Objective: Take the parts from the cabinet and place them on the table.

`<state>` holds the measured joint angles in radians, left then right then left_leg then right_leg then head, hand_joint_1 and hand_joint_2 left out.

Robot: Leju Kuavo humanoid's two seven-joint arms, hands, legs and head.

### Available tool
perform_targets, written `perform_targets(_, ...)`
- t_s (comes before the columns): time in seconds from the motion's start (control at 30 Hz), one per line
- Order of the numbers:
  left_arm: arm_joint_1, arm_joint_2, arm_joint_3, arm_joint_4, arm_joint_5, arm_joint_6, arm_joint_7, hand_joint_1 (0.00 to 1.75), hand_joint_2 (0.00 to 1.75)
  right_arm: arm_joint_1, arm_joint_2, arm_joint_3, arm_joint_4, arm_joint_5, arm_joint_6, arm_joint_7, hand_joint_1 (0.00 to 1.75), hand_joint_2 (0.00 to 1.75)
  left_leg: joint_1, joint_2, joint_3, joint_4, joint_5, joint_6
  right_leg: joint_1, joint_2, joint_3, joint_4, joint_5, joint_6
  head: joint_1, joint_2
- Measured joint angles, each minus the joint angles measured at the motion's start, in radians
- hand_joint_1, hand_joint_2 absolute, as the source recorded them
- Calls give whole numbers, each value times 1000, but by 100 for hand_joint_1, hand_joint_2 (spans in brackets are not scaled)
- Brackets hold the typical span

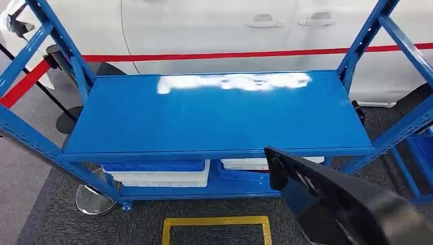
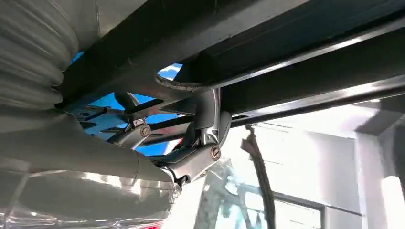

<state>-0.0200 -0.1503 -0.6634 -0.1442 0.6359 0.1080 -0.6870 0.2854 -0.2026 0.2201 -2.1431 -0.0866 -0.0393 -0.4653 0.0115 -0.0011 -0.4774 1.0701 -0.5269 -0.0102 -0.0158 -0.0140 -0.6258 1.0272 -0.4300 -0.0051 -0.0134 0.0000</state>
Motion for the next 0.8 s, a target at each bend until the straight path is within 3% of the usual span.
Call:
perform_targets(0.03, -2, 0, 0, 0, 1, 0, 0, 0, 0, 7, -1, 0, 0, 0, -11, 15, 175, 175, -7, -1, 41, -69, -27, 4, 4, 1, -7, 6, 6, 7, -1, 0)
perform_targets(0.1, -2, 0, 0, 0, 2, 0, 0, 0, 0, 15, -5, 0, 6, 21, -35, 42, 175, 175, -11, -5, 26, -68, -23, 16, 2, -2, -7, 0, 24, 21, -1, 0)
perform_targets(0.17, 1, 0, -1, 0, 2, 0, 0, 0, 0, 26, -12, 0, 13, 51, -53, 55, 175, 175, -9, -2, 10, -76, 0, 37, 3, 2, -7, -6, 43, 36, 0, 0)
perform_targets(0.2, -2, -2, -2, 0, 3, 0, 1, 0, 0, 36, -14, 0, 19, 66, -64, 57, 175, 175, -6, 5, 1, -79, 16, 47, -3, 7, -25, 10, 10, 40, 1, 0)
perform_targets(0.23, -2, -2, -2, 0, 5, 0, 1, 0, 0, 42, -15, 1, 21, 81, -71, 58, 175, 175, -7, 5, -14, -81, 28, 58, -2, 10, -40, 49, -50, 41, 6, 0)
perform_targets(0.27, -2, -2, -2, 0, 8, 0, 1, 0, 0, 49, -14, 5, 26, 97, -85, 59, 175, 175, -9, 7, -32, -81, 41, 61, -2, 10, -59, 119, -120, 45, 9, 0)
perform_targets(0.3, -2, -3, -2, 0, 13, 0, 1, 0, 0, 52, -14, 11, 31, 106, -98, 59, 175, 175, -12, 8, -44, -80, 52, 63, -3, 10, -74, 187, -165, 47, 9, 0)
perform_targets(0.33, -2, -3, -2, 0, 14, 0, 1, 0, 0, 56, -14, 16, 35, 113, -106, 59, 175, 175, -15, 9, -58, -79, 64, 64, -3, 10, -86, 252, -191, 49, 9, 0)
perform_targets(0.37, -2, -3, -2, 0, 17, 0, 1, 0, 0, 61, -14, 24, 40, 119, -113, 59, 175, 175, -17, 9, -76, -76, 76, 63, -3, 10, -85, 292, -183, 49, 9, 0)
perform_targets(0.4, -2, -3, -2, 0, 19, 0, 1, 0, 0, 66, -14, 32, 43, 124, -118, 59, 175, 175, -19, 9, -95, -72, 87, 61, -3, 10, -62, 287, -145, 48, 8, 0)
perform_targets(0.43, -2, -3, -2, 0, 19, 0, 1, 0, 0, 69, -14, 36, 47, 126, -120, 59, 175, 175, -19, 9, -111, -67, 96, 60, -3, 10, -22, 246, -107, 45, 9, 0)
perform_targets(0.47, -3, -3, -2, 0, 19, 0, 1, 0, 0, 71, -14, 40, 48, 126, -124, 59, 175, 175, -20, 9, -126, -62, 105, 58, -3, 10, 40, 167, -79, 40, 9, 0)
perform_targets(0.5, -4, -3, -2, 0, 20, 0, 1, 0, 0, 71, -14, 46, 50, 127, -131, 59, 175, 175, -20, 9, -135, -56, 112, 55, 0, 11, 110, 75, -80, 33, 9, 0)
perform_targets(0.53, -4, -6, -2, 0, 21, 0, 0, 0, 0, 72, -13, 52, 50, 130, -140, 59, 175, 175, -23, 7, -141, -50, 117, 50, 7, 12, 181, -21, -119, 23, 9, 0)
perform_targets(0.57, -4, -7, -2, 0, 23, 0, -1, 0, 0, 75, -11, 62, 50, 136, -152, 56, 175, 175, -22, 7, -141, -49, 124, 44, 9, 11, 192, -49, -126, 19, 5, 0)
perform_targets(0.63, -4, -8, -3, 0, 23, 2, -1, 0, 0, 84, -5, 82, 53, 145, -171, 47, 175, 175, -17, 8, -144, -55, 143, 30, 17, 12, 180, -48, -115, 6, 16, 0)
perform_targets(0.67, 0, -8, -3, 0, 23, 4, -2, 0, 0, 89, -3, 91, 54, 146, -178, 43, 175, 175, -22, 6, -148, -61, 156, 22, 13, 11, 173, -56, -99, -3, 17, 0)
perform_targets(0.7, -1, -8, -4, 3, 24, 8, -2, 0, 0, 88, 3, 106, 55, 148, -189, 35, 175, 175, -17, 2, -158, -48, 135, 18, 5, 3, 158, -60, -82, -10, 19, 0)
perform_targets(0.73, -3, -8, -5, 3, 24, 11, -2, 0, 0, 90, 8, 117, 55, 151, -198, 30, 175, 175, -17, 1, -173, -17, 73, 12, 4, 5, 140, -60, -68, -19, 15, 0)
perform_targets(0.8, -1, -8, -6, 3, 28, 17, -2, 0, 0, 93, 14, 136, 55, 160, -217, 19, 175, 175, -10, 1, -199, 105, -49, 1, 4, 4, 111, -59, -46, -23, 10, 0)
